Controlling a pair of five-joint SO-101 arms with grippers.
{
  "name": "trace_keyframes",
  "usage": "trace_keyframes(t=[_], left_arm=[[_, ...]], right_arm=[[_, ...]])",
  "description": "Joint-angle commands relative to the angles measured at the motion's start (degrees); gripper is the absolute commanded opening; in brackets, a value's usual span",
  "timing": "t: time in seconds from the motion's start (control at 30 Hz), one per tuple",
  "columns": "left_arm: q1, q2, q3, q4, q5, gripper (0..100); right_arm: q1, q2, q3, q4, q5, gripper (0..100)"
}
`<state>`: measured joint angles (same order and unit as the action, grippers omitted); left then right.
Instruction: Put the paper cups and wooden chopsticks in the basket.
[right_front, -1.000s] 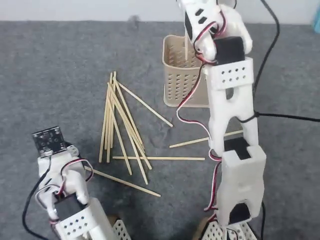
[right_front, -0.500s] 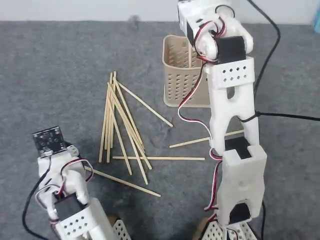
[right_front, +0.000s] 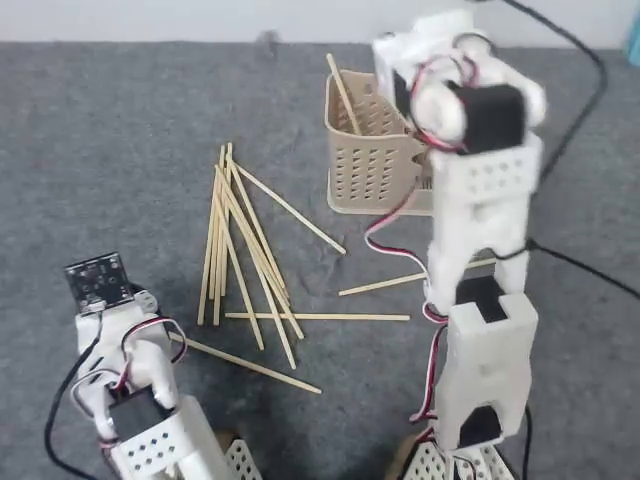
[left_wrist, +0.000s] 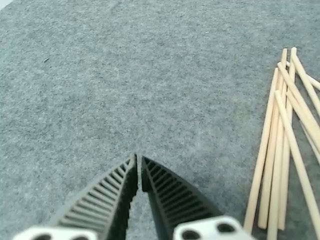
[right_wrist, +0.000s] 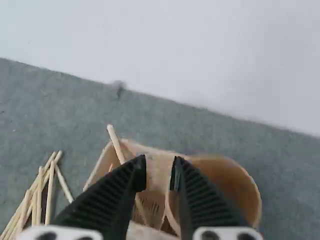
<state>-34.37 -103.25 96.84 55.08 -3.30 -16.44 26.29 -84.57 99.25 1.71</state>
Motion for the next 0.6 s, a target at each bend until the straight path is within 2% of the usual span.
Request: trace_keyframes(t=[0.0,0.13,0.27,0.5,0.57], left_arm=[[0.0,-1.1,-0.3,-0.6,-0.5,2],[0.0,-1.1,-0.3,-0.6,-0.5,2],[0.0,-1.1,-0.3,-0.6,-0.5,2],[0.0,-1.1,-0.3,-0.5,-0.5,2],[0.0,-1.1,-0.3,-0.5,-0.5,2]], right_arm=[[2.7,-5.9,-3.2,4.1,0.0,8.7],[5.3,-12.1,6.2,4.0,0.0,8.6],[4.9,-23.5,24.5,4.0,0.0,8.6],[-2.0,-41.5,53.9,3.3,0.1,9.0],[-4.5,-44.4,60.2,3.4,2.5,9.0]])
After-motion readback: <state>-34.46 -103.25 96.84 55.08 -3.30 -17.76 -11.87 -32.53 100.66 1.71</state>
